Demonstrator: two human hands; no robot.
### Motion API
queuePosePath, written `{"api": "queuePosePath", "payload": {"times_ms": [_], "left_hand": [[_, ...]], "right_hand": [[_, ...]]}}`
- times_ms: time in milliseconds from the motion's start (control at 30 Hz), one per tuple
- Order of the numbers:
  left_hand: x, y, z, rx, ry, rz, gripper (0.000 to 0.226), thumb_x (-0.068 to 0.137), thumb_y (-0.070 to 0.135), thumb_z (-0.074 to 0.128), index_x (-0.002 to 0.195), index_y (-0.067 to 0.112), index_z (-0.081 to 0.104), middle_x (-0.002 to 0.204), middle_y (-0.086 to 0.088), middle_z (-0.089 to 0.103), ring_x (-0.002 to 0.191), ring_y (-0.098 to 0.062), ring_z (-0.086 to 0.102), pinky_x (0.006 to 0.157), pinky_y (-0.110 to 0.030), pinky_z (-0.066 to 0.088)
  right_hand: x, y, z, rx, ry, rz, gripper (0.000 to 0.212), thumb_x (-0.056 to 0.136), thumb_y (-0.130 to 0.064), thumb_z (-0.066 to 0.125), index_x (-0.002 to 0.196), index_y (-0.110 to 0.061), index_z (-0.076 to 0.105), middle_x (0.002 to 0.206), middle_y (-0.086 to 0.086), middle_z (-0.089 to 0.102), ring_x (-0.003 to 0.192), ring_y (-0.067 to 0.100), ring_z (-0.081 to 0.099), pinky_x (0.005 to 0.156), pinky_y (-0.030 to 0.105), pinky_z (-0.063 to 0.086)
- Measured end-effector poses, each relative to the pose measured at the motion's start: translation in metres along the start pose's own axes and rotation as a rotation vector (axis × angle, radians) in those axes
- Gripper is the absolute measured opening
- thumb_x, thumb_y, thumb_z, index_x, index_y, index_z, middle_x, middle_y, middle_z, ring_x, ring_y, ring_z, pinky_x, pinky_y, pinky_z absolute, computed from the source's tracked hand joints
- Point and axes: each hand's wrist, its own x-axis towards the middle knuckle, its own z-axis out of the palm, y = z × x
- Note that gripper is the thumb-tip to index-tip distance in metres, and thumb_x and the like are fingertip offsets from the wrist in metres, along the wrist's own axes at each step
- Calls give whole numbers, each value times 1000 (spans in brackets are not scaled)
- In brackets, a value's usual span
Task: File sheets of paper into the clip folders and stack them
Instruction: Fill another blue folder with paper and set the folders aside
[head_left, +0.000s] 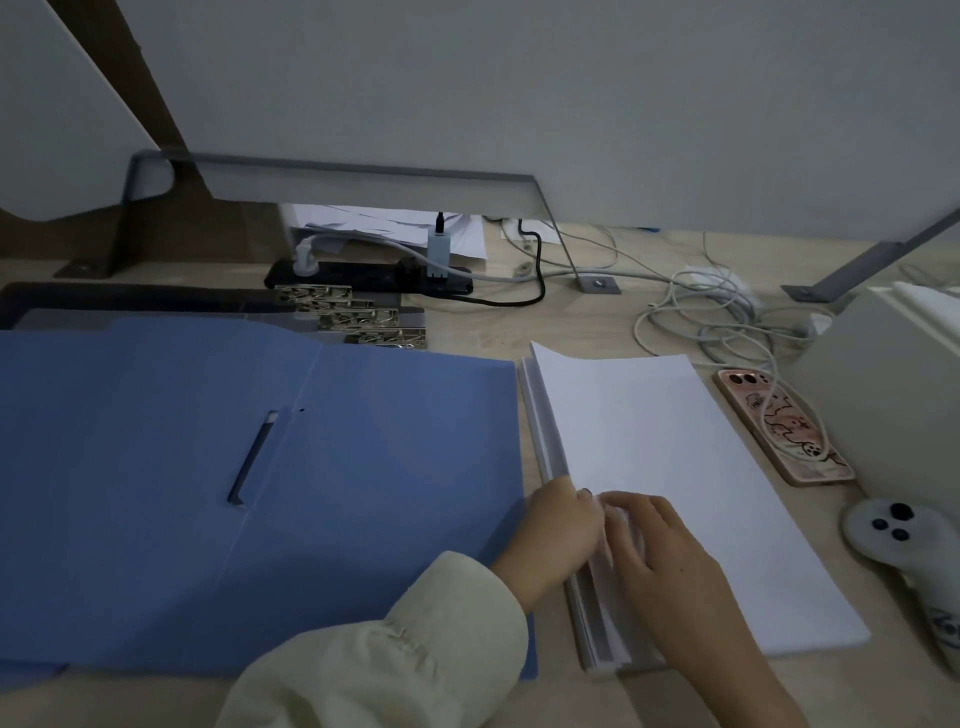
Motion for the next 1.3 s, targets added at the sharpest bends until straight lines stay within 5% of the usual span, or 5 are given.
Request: {"api": "queuePosePath", "payload": {"times_ms": [267, 533, 800, 1067, 1300], "left_hand": [[-25, 1, -40, -199, 72, 171, 27, 99, 19, 35, 100, 10, 59, 97, -8, 66, 87, -20, 59, 81, -30, 45], [-72, -28, -132, -358, 124, 173, 27, 98, 22, 41, 94, 25, 67, 93, 10, 73, 92, -7, 67, 85, -19, 49], [-117, -85, -183, -413, 375, 88, 22, 97, 14, 41, 97, 17, 63, 84, 7, 70, 72, 1, 65, 56, -7, 48], [-166, -157, -206, -410, 596, -3, 23, 94, 1, 42, 79, 4, 61, 65, -5, 65, 56, -9, 62, 45, -12, 46], [-188, -186, -207, -413, 684, -103, 27, 94, 8, 46, 75, 3, 64, 56, -3, 70, 51, -10, 64, 46, -15, 51]], "right_hand": [[-11, 24, -51, 189, 219, 184, 55, 88, -17, 58, 139, -18, 37, 142, 8, 41, 130, 25, 39, 107, 43, 32], [-31, -28, -51, 927, -115, 411, 9, 89, -18, 53, 86, -19, 62, 70, 0, 72, 61, 21, 68, 65, 30, 42], [-39, -60, 20, 1039, -192, 293, 17, 89, -3, 50, 97, -11, 63, 65, -10, 73, 57, 2, 68, 48, 14, 51], [-32, -84, 58, 978, -160, 254, 32, 91, -16, 53, 122, -19, 56, 110, -3, 67, 101, 20, 62, 91, 37, 48], [-27, -85, 67, 936, -215, 251, 23, 93, -9, 48, 113, -17, 55, 95, -5, 64, 88, 14, 60, 81, 31, 46]]}}
